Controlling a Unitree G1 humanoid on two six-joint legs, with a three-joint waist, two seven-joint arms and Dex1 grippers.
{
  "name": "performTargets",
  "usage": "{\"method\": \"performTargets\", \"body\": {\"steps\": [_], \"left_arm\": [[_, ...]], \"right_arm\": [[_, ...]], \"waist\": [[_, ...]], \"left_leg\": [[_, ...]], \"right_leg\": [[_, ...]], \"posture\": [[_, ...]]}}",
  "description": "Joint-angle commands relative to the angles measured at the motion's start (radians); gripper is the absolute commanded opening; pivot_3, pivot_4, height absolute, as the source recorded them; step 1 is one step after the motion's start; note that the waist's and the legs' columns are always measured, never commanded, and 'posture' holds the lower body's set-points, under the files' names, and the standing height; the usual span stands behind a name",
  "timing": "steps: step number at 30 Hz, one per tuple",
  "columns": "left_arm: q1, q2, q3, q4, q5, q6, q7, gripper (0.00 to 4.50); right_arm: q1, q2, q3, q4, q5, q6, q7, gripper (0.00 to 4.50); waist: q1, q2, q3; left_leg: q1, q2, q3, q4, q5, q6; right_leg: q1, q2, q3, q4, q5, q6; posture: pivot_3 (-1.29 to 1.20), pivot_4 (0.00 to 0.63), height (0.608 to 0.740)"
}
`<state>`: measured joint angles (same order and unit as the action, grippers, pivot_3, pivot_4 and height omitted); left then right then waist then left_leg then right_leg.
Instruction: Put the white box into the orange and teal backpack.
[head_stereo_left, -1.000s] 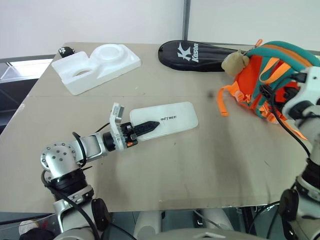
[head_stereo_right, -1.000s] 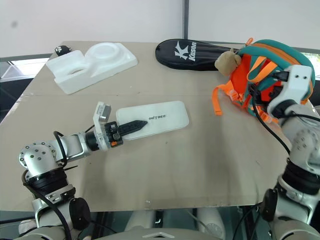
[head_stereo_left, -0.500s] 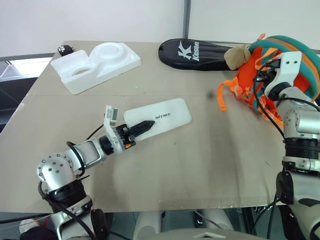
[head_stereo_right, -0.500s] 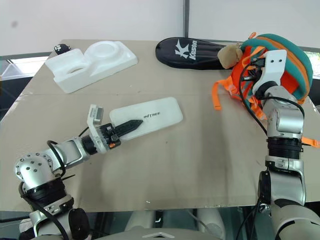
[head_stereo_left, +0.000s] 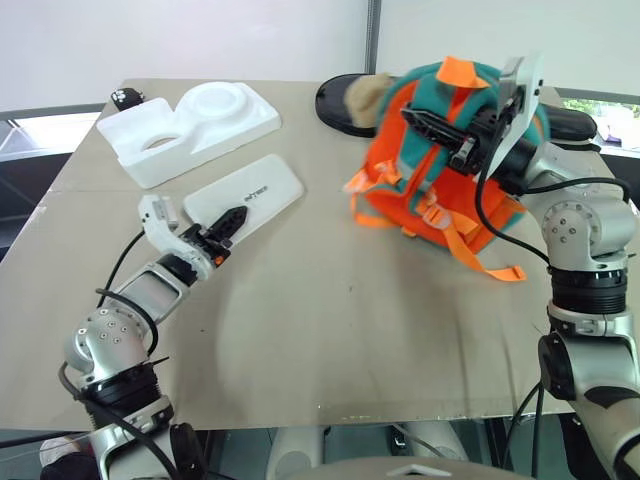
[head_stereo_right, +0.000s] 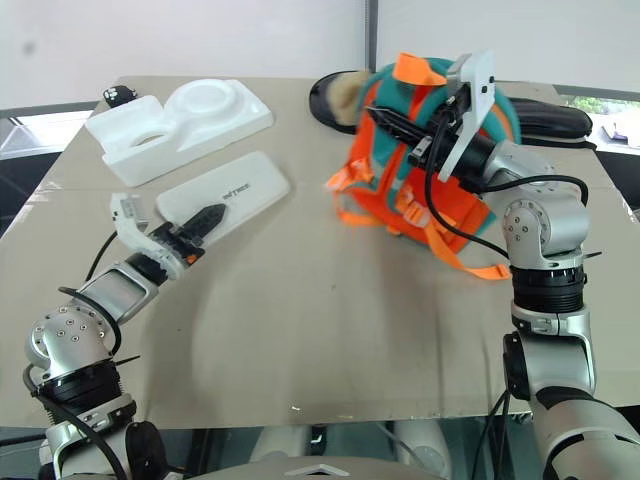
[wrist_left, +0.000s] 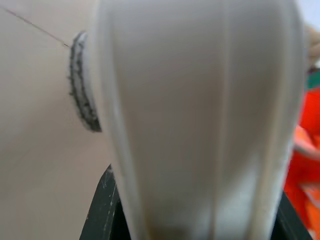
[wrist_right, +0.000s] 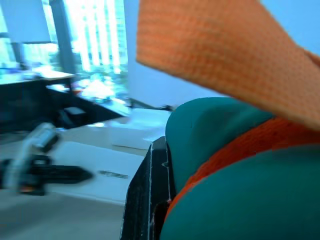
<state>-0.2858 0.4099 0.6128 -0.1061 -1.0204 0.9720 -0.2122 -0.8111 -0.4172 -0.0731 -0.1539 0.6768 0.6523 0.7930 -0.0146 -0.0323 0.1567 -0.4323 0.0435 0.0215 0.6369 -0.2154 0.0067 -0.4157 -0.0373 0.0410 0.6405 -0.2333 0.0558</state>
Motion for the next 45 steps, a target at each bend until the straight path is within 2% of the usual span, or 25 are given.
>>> {"method": "performTargets", "body": {"steps": [1,5,9,13,18,20,22,27,37,42,45], "left_arm": [[0.024,0.035,0.053,-0.054,-0.005,-0.071,-0.017,1.12],[0.062,0.121,0.081,-0.046,-0.024,-0.090,-0.102,1.12],[0.091,0.230,0.113,-0.067,-0.150,-0.004,-0.227,1.12],[0.130,0.376,0.091,-0.133,-0.225,0.056,-0.436,1.12],[0.109,0.480,0.057,-0.170,-0.248,0.056,-0.588,1.12],[0.073,0.517,0.031,-0.182,-0.238,0.039,-0.638,1.12],[0.066,0.554,-0.015,-0.203,-0.169,-0.013,-0.711,1.12],[0.048,0.576,-0.064,-0.215,-0.118,-0.074,-0.797,1.12],[0.116,0.638,-0.018,-0.248,-0.138,-0.058,-0.938,1.12],[0.179,0.627,-0.016,-0.286,-0.086,-0.109,-0.957,1.12],[0.188,0.603,-0.065,-0.305,0.023,-0.206,-0.942,1.12]], "right_arm": [[0.039,-0.076,0.025,-0.138,0.035,0.054,0.050,0.07],[0.166,-0.168,0.109,-0.150,-0.088,0.014,0.056,0.07],[0.247,-0.204,0.120,-0.156,-0.146,-0.028,0.051,0.07],[0.278,-0.212,0.096,-0.154,-0.151,-0.035,0.037,0.07],[0.265,-0.214,0.062,-0.156,-0.118,-0.017,0.037,0.07],[0.250,-0.213,0.047,-0.164,-0.090,0.006,0.037,0.07],[0.232,-0.205,0.028,-0.167,-0.054,0.038,0.031,0.07],[0.188,-0.186,-0.030,-0.144,0.059,0.160,-0.011,0.07],[0.136,-0.201,-0.068,-0.069,0.126,0.273,-0.053,0.07],[0.137,-0.216,-0.065,-0.052,0.131,0.284,-0.039,0.07],[0.144,-0.227,-0.073,-0.061,0.154,0.286,-0.015,0.07]], "waist": [[0.006,-0.001,0.000],[0.011,-0.003,0.000],[0.006,-0.002,0.000],[0.002,-0.005,-0.001],[0.005,-0.003,0.000],[0.004,-0.004,0.001],[0.003,-0.004,0.001],[0.003,-0.003,0.002],[0.000,-0.003,0.002],[0.001,-0.003,0.002],[0.004,-0.003,0.002]], "left_leg": [[0.000,0.000,0.000,0.000,0.000,0.000],[0.001,-0.001,-0.001,0.001,0.000,0.000],[0.002,-0.001,-0.001,0.005,0.000,0.000],[0.003,0.000,-0.001,0.006,0.000,0.000],[0.003,0.000,-0.001,0.006,0.000,0.000],[0.003,0.000,-0.001,0.006,0.000,0.000],[0.002,0.000,-0.001,0.006,0.000,0.000],[0.002,0.000,0.000,0.005,0.000,0.000],[0.002,0.001,0.000,0.004,0.000,0.000],[0.002,0.001,0.000,0.004,0.000,0.000],[0.002,0.001,0.000,0.004,0.000,0.000]], "right_leg": [[0.000,0.000,-0.001,-0.002,0.000,0.000],[0.001,-0.001,-0.003,-0.002,0.000,0.000],[0.002,-0.001,-0.002,0.001,0.000,-0.001],[0.003,-0.001,-0.002,0.002,-0.002,-0.004],[0.003,-0.001,-0.002,0.001,-0.002,-0.004],[0.003,-0.001,-0.002,0.002,-0.002,-0.004],[0.003,0.000,-0.002,0.001,-0.002,-0.004],[0.002,0.000,-0.001,0.001,-0.002,-0.004],[0.001,0.000,-0.001,0.001,-0.002,-0.003],[0.002,0.000,-0.001,0.001,-0.002,-0.004],[0.002,0.001,-0.001,0.001,-0.002,-0.004]], "posture": [[0.00,0.150,0.740],[0.00,0.150,0.740],[0.00,0.150,0.740],[0.00,0.150,0.740],[0.00,0.150,0.740],[0.00,0.150,0.740],[0.00,0.150,0.740],[0.00,0.150,0.740],[0.00,0.150,0.740],[0.00,0.150,0.740],[0.00,0.150,0.740]]}}
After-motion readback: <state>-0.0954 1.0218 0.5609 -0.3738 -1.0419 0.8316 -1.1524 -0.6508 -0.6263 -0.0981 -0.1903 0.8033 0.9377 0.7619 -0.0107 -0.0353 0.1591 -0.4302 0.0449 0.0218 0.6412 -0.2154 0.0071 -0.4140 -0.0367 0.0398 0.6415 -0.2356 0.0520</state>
